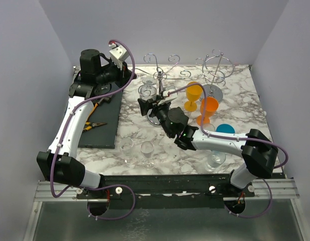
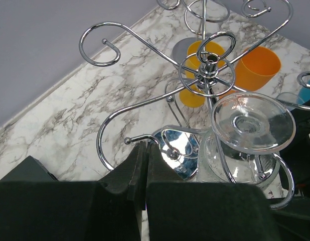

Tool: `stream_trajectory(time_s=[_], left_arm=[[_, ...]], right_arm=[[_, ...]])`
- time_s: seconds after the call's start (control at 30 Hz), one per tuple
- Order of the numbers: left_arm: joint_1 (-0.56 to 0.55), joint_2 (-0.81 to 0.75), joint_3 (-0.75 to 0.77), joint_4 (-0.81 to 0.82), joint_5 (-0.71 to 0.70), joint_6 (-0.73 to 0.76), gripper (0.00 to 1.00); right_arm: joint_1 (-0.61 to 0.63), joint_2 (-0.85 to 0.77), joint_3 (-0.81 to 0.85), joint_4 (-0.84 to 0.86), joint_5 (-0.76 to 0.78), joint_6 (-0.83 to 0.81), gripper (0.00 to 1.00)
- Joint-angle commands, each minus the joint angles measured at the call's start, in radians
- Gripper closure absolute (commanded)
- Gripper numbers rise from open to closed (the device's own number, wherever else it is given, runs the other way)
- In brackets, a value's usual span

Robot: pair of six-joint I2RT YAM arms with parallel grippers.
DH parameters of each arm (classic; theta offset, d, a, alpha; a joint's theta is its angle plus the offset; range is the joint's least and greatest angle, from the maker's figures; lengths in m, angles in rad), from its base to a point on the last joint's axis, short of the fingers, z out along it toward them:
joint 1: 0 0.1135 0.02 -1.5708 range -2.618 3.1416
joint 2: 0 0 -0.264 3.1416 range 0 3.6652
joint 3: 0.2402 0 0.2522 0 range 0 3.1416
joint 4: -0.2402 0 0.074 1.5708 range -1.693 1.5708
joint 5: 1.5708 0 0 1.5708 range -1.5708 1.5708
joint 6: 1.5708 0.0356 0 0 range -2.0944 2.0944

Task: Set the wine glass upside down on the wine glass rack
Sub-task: Turn the wine glass upside down at the wine rack.

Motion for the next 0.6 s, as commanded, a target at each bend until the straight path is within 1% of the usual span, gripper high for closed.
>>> stream_trajectory(time_s=[0.0, 0.1, 0.23, 0.43, 0.57], left_arm=[[-0.017, -0.014, -0.018, -0.049, -0.005, -0.005, 1.00], [-0.021, -0.010, -0.019, -0.049, -0.001, -0.008, 1.00], [-0.028, -0.011, -0.025, -0.049, 0.003, -0.007, 1.00], [-0.032, -0.013, -0.034, -0.049, 0.000, -0.002, 1.00], [-0.034, -0.011, -0.035, -0.049, -0.011, 0.002, 1.00]], right_arm=[[0.007, -0.006, 0.030, 0.032, -0.107, -0.029, 0.99], [0.007, -0.008, 0.037, 0.008, -0.166, -0.054, 0.99], [0.007, -0.029, 0.015, 0.022, -0.238, -0.107, 0.99], [0.007, -0.071, -0.033, 0.070, -0.238, -0.182, 0.99], [0.007, -0.084, -0.070, 0.134, -0.262, -0.196, 1.00]])
